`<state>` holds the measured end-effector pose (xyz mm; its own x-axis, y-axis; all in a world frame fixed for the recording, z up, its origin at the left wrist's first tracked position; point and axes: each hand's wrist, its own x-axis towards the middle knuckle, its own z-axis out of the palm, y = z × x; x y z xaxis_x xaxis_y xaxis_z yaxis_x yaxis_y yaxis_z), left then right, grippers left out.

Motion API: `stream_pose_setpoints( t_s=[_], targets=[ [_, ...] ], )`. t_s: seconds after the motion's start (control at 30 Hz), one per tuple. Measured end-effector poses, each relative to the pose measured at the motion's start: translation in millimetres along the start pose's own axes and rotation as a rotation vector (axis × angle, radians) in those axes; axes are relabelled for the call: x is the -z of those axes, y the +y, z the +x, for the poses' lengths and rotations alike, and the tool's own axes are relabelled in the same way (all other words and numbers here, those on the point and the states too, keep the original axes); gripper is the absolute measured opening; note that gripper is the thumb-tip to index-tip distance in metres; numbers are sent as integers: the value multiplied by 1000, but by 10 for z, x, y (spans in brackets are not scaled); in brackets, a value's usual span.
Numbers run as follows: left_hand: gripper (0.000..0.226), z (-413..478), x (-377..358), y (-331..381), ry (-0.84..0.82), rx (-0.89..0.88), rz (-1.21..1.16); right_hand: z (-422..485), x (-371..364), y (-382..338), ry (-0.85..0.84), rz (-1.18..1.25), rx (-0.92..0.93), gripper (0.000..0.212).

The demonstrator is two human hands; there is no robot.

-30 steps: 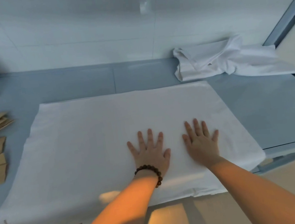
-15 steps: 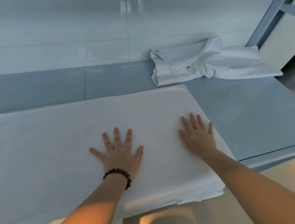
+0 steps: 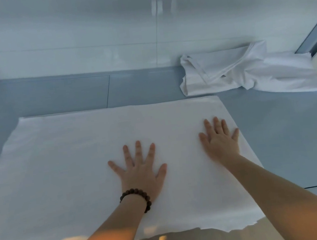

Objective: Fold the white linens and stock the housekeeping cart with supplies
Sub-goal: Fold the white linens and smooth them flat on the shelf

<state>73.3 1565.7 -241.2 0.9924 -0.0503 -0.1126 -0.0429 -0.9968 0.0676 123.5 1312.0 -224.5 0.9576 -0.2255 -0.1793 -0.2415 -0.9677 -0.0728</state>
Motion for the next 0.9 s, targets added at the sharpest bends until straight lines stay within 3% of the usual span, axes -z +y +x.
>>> stream_pose_setpoints(
  t_s=[0.17, 0.23, 0.4, 0.57, 0.77, 0.9],
  targets=[
    [73, -1, -7, -8, 6, 10, -4, -255, -168, -693, 7, -3, 355, 58],
    [73, 7, -3, -7, 5, 9, -4, -262, -186, -599, 37, -44, 338, 58],
    [72, 33, 9, -6, -6, -5, -4, -184, -81, -152, -11, 6, 92, 58],
    [73, 96, 15, 22, -14, -2, -4, -390, -185, -280, -11, -17, 261, 60],
    [76, 507, 37, -1, -2, -42, -6, -10, -55, -160, -36, -39, 173, 59],
    [77, 778, 23, 52, 17, -12, -7, 368, 76, -337, -31, 6, 300, 58]
  ],
)
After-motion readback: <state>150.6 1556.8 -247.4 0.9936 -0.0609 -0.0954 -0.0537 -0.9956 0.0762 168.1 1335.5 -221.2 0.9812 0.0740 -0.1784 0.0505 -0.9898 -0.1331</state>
